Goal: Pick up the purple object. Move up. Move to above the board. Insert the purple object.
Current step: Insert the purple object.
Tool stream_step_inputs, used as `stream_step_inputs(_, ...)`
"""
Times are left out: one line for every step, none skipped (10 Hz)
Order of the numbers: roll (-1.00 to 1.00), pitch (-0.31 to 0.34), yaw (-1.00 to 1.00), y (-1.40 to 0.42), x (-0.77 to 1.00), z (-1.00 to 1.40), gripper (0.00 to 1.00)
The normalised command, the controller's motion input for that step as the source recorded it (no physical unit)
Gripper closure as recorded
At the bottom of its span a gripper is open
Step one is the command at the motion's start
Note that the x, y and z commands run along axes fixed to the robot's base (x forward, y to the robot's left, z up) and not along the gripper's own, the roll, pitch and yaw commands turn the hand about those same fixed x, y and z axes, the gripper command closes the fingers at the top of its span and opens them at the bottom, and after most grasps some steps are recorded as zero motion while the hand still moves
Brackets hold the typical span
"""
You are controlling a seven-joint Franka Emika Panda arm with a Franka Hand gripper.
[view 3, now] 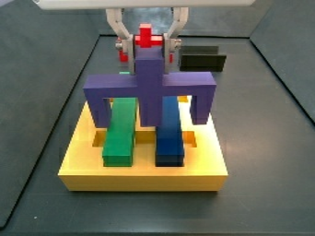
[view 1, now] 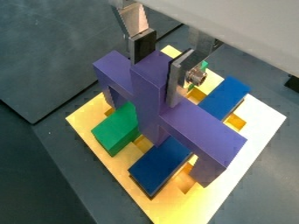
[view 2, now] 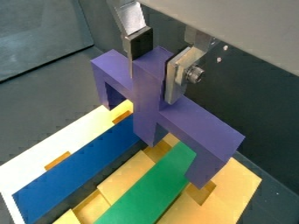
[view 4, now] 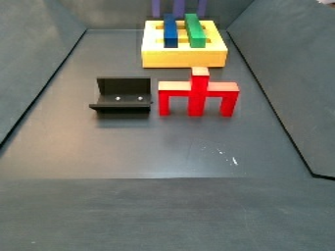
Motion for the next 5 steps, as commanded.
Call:
stream_step_inputs(0.12, 0.0, 0.0, 0.0, -0.19, -0.07, 1.0)
stream_step_inputs(0.06, 0.0, 0.0, 0.0, -0.14, -0.07, 1.0)
stream_step_inputs(0.04, -0.003, 0.0, -0.01, -0.03, -0.07, 1.0)
stream_step_inputs(0.03, -0.013, 0.0, -0.06, 0.0, -0.14, 1.0)
stream_step_inputs(0.08, -0.001, 0.0, -0.06, 0.0, -0.21, 1.0)
